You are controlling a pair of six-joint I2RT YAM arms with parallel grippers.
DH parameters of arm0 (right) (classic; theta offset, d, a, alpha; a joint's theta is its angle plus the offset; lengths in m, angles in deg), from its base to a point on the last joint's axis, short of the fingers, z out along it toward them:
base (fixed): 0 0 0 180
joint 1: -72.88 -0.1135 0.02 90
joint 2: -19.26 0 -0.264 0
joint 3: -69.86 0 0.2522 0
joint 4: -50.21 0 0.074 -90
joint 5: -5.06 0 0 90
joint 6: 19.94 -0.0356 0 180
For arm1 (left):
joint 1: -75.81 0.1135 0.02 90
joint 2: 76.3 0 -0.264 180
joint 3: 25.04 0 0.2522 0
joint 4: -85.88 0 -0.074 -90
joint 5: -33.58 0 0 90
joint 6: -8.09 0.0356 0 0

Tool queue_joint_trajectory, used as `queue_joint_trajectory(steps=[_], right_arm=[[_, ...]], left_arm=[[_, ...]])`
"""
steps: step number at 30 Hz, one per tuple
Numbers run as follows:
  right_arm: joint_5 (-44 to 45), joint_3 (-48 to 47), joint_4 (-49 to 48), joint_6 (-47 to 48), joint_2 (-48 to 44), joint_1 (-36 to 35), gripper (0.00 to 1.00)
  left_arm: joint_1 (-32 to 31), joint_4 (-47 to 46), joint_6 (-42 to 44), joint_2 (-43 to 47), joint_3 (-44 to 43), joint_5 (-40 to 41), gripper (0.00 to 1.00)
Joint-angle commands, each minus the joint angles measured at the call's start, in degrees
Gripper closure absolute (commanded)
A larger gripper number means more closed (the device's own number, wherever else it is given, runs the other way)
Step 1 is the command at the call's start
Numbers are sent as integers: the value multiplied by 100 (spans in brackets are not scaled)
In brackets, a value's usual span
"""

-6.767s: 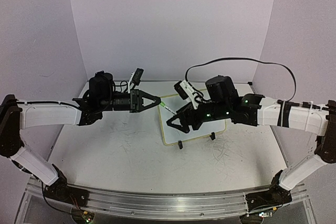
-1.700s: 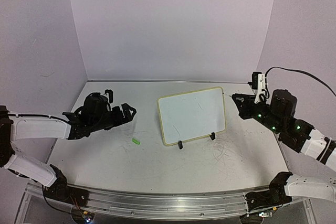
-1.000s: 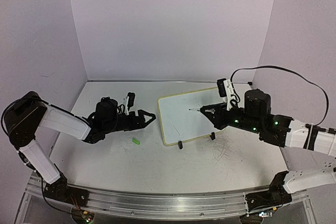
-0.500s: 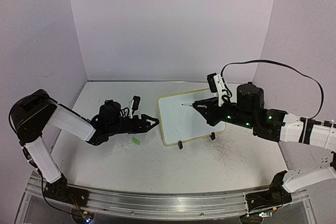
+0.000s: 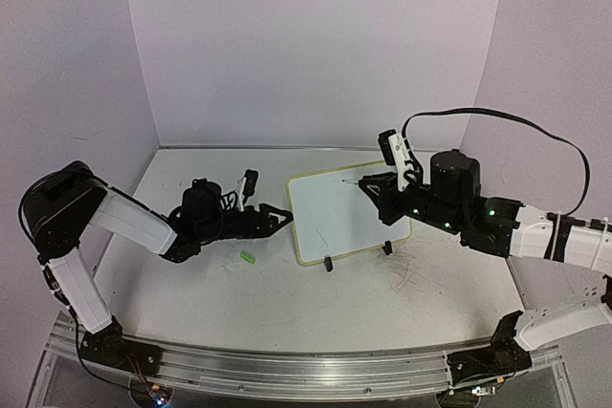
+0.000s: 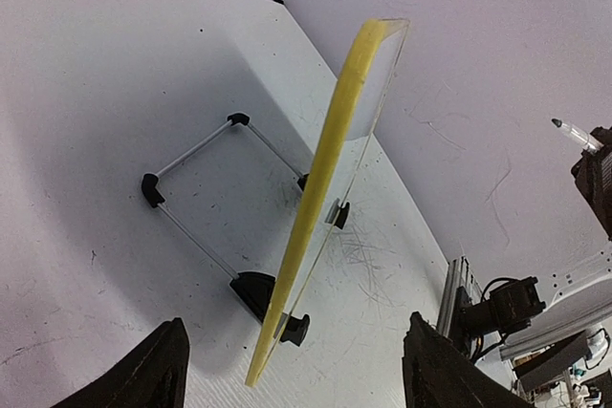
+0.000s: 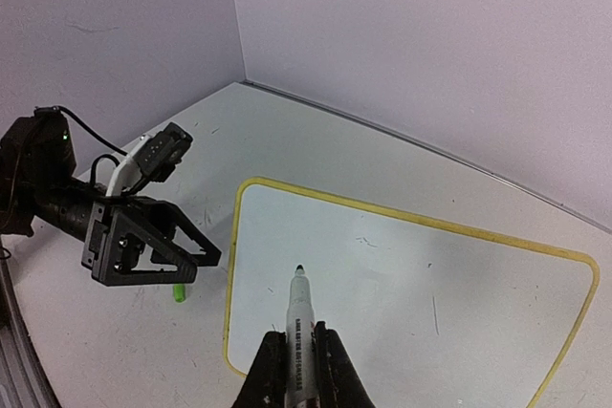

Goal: Write a sentence on the whiteboard
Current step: Hold the whiteboard at the center of the board.

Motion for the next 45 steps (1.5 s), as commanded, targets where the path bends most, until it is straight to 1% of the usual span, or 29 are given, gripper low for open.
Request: queue_joint_trajectory(steps=[1,7,12,23,27,31,39,43,45], right_arm=[[134,-319,-83,450,67,-17,100],[101,-290,-93,590,29,-17,100],[140,-214,-169,606,18,-18,100],[-514,-432,-341,566,513,-19,100],[-607,-433,-503,526,658,-19,100],[-679,-485,-600,519,800,-17,100],[-778,-487,-622,517,894,-18,100],[-744,-485,-617,543,863,-18,100],[-746,-477,-622,550,841,-18,100]], left_arm=[[-32,-287,78,57,-26,102,22],[-72,-280,75,-63,-139,137,23],[-95,-284,113,-183,-236,61,29],[-142,-324,236,-378,-430,-3,45],[-139,-357,284,-467,-540,-12,48],[-139,-388,322,-536,-628,-23,56],[-131,-413,424,-691,-729,-73,68],[-131,-419,492,-736,-775,-121,72],[-131,-423,537,-750,-811,-153,72]])
